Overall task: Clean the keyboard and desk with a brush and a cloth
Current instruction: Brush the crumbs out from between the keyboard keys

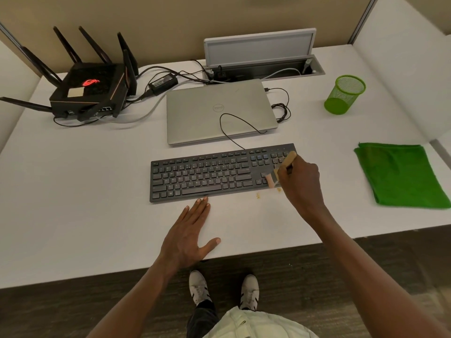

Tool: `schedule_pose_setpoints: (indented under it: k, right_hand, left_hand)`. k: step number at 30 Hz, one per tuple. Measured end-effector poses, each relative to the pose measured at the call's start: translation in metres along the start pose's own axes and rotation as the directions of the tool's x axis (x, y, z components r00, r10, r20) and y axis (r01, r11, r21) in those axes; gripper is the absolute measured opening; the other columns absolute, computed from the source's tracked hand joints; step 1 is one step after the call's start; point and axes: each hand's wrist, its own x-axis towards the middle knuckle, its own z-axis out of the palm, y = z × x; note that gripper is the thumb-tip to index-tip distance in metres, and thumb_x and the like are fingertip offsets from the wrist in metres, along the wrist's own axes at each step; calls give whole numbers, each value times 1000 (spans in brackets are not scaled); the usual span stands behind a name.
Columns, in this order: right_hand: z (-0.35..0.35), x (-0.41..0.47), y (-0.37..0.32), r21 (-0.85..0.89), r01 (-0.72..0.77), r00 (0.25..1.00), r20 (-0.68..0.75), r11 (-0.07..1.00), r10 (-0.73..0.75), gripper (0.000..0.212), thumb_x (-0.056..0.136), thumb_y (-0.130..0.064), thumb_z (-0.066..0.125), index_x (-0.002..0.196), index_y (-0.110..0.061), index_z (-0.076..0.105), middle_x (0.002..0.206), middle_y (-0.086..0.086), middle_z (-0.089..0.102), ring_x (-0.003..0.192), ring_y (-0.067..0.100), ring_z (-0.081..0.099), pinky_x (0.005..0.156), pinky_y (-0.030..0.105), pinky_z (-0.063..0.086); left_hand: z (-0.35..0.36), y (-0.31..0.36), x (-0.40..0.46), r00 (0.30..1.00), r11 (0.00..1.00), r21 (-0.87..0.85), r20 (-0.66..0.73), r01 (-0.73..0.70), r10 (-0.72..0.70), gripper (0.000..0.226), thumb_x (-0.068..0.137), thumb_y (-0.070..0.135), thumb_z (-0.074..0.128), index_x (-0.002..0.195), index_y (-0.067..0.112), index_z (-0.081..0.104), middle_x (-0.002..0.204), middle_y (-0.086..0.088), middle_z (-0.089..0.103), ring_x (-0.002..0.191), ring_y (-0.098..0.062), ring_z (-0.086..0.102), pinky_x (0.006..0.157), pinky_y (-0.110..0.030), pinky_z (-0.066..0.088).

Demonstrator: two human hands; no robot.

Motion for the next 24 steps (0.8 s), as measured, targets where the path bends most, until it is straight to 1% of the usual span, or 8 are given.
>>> schedule_pose_setpoints:
  k: [1,3,5,7,9,16,20,24]
  right_hand:
    - [0,3,-2,15,8,1000,-13,1000,-7,23,97,-10,45,75,-5,48,57,11,55,51,25,54,50,38,42]
    - [2,4,-9,59,31,999,-9,998,-31,27,101,-11,42,75,-4,47,54,6,53,48,8,53,44,19,36]
    - [3,1,-9,71,35,999,7,997,-36,29,103,-10,41,76,-4,48,53,-2,50,52,-7,56,46,14,36]
    - [2,-4,-3,5,43,999,6,999,-43,30,103,-12,42,76,-5,51,57,0,55,54,6,60,48,19,38]
    - [-2,-7,4,-23,41,999,19,999,-41,29,102,-12,44,76,-5,54,61,3,59,55,18,59,52,31,43]
    - [-2,-6,11,83,3,1000,27,997,-6,17,96,-11,51,80,-8,56,69,6,64,62,20,62,58,42,53]
    - [-8,0,23,50,-60,998,-23,997,61,22,96,-14,49,75,-9,53,59,2,58,53,16,56,53,39,48]
    - [-8,6,19,100,-39,998,-45,994,44,19,95,-13,50,76,-10,53,59,-1,56,51,10,52,48,23,39]
  left_hand:
    - [0,0,0,1000,1000,1,-2,-3,3,95,96,77,28,163,13,10,172,-1,-2,158,-10,-4,127,-34,2]
    - [0,0,0,1000,1000,1,-9,-8,8,94,97,76,30,163,12,10,172,-1,-2,158,-11,-3,127,-35,2]
    - [1,0,-1,1000,1000,2,-4,-10,10,93,97,75,31,163,12,10,172,-1,-2,158,-12,-3,127,-35,2]
    - [1,0,0,1000,1000,6,-6,-9,9,94,97,75,31,163,12,11,172,-1,-2,158,-12,-2,127,-35,2]
    - [1,-1,0,1000,1000,5,-5,-9,9,94,97,76,31,163,12,11,172,-1,-1,158,-12,-2,127,-34,2]
    - [1,-1,-1,1000,1000,7,-13,-11,11,93,97,75,32,163,11,12,172,-1,0,158,-13,-1,127,-35,3]
    - [0,0,-1,1000,1000,5,-6,-7,7,93,97,75,31,163,12,11,172,-1,-1,158,-12,-2,127,-35,3]
    - [0,0,-1,1000,1000,12,-8,-7,7,93,97,74,32,163,12,12,172,-1,0,158,-12,-1,127,-35,3]
